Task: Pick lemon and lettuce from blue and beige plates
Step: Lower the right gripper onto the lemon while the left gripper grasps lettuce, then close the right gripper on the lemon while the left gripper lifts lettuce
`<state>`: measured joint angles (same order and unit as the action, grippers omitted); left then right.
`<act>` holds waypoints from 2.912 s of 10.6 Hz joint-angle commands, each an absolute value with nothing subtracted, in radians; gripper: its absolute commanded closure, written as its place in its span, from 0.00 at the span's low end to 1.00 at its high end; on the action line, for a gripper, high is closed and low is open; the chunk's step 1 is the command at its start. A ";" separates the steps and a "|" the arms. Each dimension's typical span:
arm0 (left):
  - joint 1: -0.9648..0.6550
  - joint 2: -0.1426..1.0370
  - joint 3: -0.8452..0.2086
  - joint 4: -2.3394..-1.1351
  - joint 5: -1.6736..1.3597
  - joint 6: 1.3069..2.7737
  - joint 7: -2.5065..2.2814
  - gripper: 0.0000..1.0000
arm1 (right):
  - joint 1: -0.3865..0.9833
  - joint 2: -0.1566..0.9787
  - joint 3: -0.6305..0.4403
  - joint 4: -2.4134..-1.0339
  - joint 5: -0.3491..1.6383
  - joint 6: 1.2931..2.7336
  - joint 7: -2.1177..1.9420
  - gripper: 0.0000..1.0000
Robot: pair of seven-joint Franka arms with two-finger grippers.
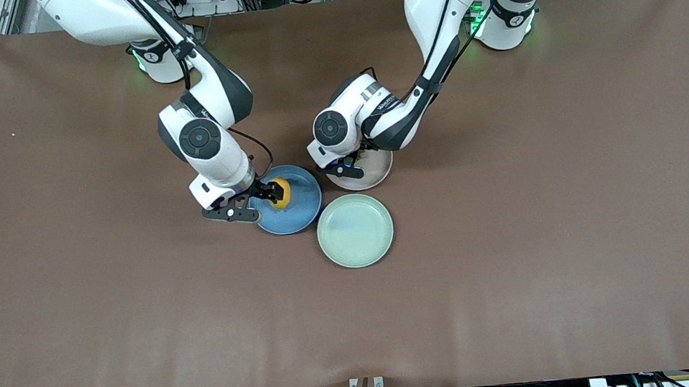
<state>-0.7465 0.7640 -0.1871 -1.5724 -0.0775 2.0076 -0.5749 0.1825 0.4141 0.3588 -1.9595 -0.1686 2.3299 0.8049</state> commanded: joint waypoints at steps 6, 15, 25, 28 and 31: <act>-0.770 0.779 -0.173 -1.557 -0.046 2.013 -0.638 1.00 | 0.218 0.502 0.364 -1.957 -0.299 2.393 0.956 0.00; -0.733 0.661 -0.172 -1.548 -0.046 1.996 -0.652 1.00 | 0.250 0.561 0.364 -1.954 -0.399 2.422 1.067 0.00; -0.493 0.486 -0.172 -1.548 0.004 1.927 -0.640 1.00 | 0.262 0.600 0.365 -1.953 -0.503 2.456 1.157 0.38; -0.402 0.483 -0.172 -1.548 0.044 1.927 -0.574 1.00 | 0.258 0.597 0.367 -1.950 -0.502 2.444 1.155 0.69; -0.283 0.497 -0.172 -1.548 0.048 1.930 -0.409 1.00 | 0.239 0.565 0.377 -1.947 -0.492 2.418 1.138 0.74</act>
